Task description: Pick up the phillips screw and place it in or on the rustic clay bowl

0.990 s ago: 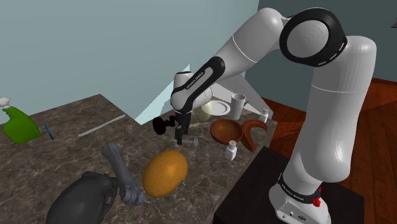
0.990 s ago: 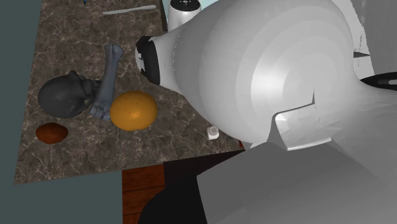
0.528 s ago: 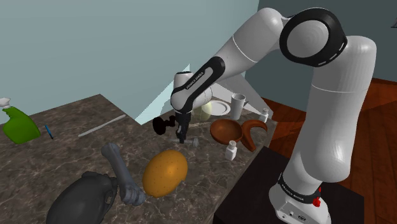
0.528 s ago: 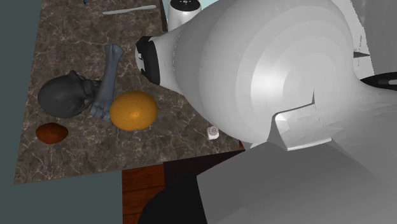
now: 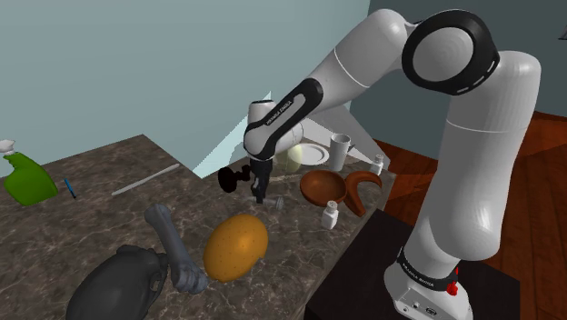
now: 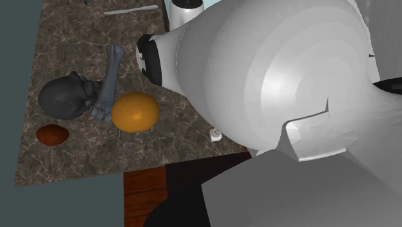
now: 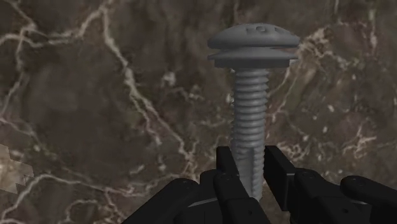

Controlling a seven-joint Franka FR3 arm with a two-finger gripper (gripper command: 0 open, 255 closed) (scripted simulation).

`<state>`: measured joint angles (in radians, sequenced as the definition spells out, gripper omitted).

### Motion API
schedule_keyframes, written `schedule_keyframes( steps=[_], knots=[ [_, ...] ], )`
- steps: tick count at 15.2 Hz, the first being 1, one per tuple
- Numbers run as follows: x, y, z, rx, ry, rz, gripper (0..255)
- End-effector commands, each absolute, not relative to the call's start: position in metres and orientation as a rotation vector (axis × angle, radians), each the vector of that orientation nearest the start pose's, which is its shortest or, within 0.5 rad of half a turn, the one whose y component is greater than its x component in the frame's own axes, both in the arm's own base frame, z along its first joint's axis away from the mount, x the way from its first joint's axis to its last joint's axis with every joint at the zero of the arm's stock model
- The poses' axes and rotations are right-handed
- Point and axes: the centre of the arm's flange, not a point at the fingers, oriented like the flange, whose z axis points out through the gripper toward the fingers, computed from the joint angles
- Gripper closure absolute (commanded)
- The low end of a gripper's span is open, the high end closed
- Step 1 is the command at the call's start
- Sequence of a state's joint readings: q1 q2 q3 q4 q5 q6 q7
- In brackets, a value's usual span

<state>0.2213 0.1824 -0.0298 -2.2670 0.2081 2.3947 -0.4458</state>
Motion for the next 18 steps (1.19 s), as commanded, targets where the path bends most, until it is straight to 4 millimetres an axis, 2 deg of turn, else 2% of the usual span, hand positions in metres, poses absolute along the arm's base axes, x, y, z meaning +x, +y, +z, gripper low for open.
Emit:
schedule_keyframes(
  steps=[1,18],
  knots=[
    [0.519,0.102,0.284,-2.917,-0.715,0.055,255],
    [0.519,0.102,0.373,-2.917,-0.715,0.055,255]
  ],
)
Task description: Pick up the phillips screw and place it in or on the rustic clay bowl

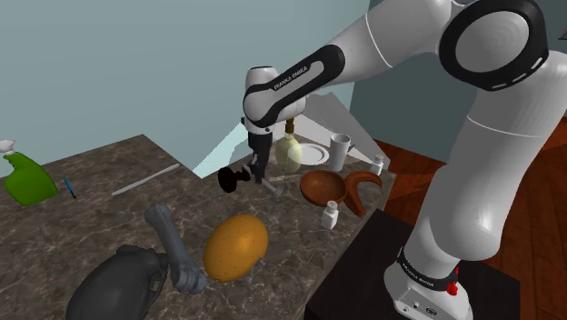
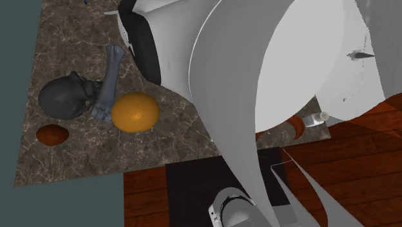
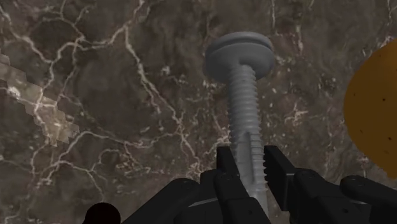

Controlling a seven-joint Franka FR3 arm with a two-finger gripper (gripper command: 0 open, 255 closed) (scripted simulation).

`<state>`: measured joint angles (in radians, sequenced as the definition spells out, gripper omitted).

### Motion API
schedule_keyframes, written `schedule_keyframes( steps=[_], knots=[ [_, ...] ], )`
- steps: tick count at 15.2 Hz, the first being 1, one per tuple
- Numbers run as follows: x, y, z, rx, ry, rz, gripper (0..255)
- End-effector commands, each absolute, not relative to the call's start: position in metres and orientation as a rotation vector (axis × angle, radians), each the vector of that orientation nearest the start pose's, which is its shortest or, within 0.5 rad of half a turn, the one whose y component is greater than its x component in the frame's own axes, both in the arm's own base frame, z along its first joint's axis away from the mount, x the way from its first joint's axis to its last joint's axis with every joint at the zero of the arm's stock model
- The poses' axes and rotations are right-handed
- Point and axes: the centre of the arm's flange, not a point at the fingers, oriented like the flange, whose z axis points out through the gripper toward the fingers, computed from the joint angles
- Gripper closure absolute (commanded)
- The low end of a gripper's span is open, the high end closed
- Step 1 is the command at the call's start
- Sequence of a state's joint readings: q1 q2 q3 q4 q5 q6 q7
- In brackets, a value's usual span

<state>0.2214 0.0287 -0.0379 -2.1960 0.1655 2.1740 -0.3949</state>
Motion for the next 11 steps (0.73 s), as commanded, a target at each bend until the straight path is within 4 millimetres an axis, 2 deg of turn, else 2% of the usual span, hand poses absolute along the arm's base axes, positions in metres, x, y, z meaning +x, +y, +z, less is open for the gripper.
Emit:
schedule_keyframes(
  steps=[1,9,11],
  knots=[
    [0.519,0.102,0.379,-2.917,-0.715,0.055,255],
    [0.519,0.102,0.418,-2.917,-0.715,0.055,255],
    [0.502,0.082,0.418,-2.917,-0.715,0.055,255]
  ],
)
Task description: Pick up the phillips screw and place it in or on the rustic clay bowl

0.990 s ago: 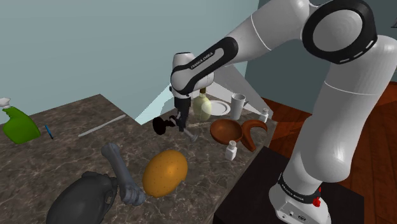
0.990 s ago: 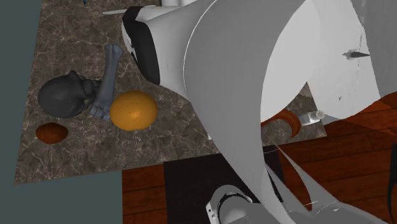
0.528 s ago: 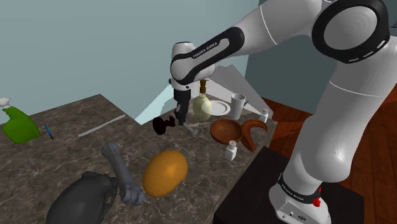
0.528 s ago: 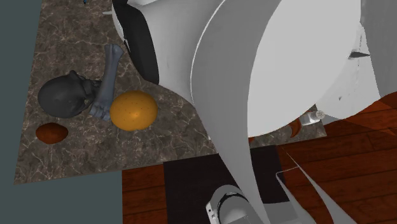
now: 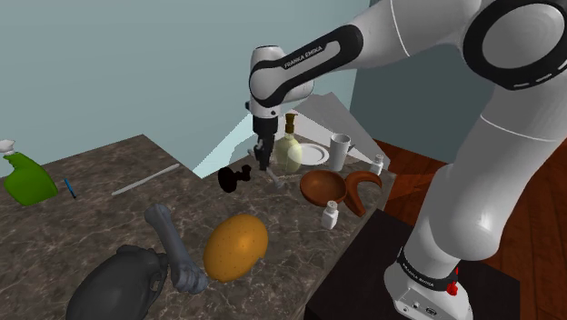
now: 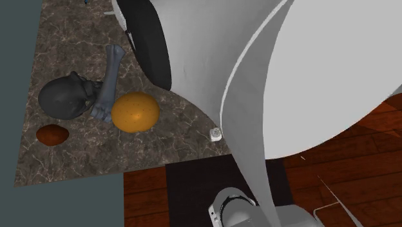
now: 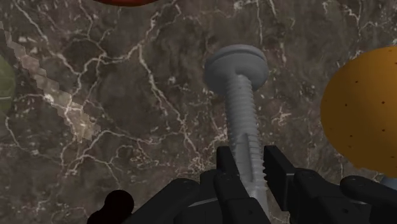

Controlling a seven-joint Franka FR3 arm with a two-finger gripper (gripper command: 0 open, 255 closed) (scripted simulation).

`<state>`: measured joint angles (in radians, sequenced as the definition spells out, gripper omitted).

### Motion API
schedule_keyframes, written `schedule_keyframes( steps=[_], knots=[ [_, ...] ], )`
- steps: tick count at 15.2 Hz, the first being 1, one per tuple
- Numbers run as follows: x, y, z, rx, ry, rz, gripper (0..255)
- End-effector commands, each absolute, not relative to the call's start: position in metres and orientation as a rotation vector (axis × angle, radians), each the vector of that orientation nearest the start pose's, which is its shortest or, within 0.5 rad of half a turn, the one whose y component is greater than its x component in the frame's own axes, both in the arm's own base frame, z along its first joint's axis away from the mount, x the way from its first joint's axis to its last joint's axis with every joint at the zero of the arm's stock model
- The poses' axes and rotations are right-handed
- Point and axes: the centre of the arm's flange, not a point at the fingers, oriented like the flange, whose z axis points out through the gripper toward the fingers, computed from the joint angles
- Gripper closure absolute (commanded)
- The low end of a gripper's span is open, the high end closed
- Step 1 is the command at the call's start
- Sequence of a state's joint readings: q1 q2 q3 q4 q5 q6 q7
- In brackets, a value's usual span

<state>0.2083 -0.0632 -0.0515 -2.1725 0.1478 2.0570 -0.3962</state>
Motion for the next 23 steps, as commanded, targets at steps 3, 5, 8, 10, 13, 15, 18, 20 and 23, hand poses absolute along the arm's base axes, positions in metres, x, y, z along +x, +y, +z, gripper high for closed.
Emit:
schedule_keyframes(
  steps=[3,5,8,10,13,15,18,20,23],
  knots=[
    [0.478,0.051,0.420,-2.917,-0.715,0.055,255],
    [0.461,0.030,0.420,-2.917,-0.715,0.055,255],
    [0.436,-0.001,0.422,-2.917,-0.715,0.055,255],
    [0.420,-0.021,0.422,-2.917,-0.715,0.055,255],
    [0.395,-0.052,0.424,-2.917,-0.715,0.055,255],
    [0.374,-0.078,0.425,-2.917,-0.715,0.055,255],
    [0.374,-0.078,0.409,-2.917,-0.715,0.055,255],
    [0.374,-0.078,0.398,-2.917,-0.715,0.055,255],
    [0.374,-0.078,0.382,-2.917,-0.715,0.055,255]
  ],
)
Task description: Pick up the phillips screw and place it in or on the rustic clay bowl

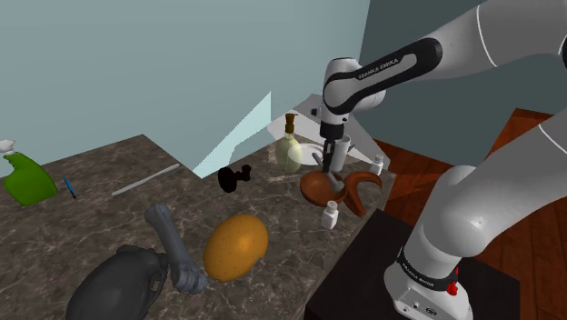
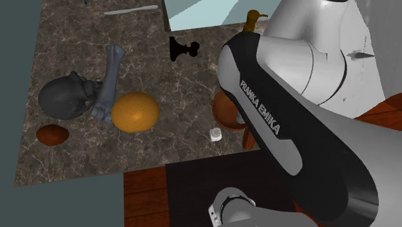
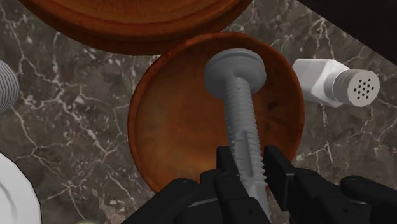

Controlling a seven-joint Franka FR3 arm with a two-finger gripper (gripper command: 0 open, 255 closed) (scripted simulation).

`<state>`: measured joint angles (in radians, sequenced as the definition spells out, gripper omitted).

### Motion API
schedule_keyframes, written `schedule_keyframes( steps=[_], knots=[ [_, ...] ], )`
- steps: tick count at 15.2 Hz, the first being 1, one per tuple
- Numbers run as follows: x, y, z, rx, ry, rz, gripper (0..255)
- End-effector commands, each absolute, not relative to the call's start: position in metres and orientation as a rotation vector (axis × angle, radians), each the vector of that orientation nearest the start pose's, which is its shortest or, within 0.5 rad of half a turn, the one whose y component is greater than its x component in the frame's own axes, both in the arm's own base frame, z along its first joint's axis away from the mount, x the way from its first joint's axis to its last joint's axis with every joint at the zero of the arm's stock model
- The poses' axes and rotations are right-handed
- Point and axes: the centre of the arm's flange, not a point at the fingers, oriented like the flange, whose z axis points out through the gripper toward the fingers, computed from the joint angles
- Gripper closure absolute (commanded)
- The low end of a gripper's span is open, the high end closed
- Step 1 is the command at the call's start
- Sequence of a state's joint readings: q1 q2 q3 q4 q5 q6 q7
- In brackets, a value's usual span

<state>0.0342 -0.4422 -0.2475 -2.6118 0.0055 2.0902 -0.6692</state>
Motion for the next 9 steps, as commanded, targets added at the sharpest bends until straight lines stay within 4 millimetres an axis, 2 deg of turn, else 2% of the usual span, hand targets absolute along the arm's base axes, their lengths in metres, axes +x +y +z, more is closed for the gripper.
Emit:
schedule_keyframes(
  steps=[1,6,9],
  knots=[
    [0.374,-0.078,0.377,-2.917,-0.715,0.055,255],
    [0.374,-0.078,0.351,-2.917,-0.715,0.055,255],
    [0.374,-0.078,0.348,-2.917,-0.715,0.055,255]
  ],
)
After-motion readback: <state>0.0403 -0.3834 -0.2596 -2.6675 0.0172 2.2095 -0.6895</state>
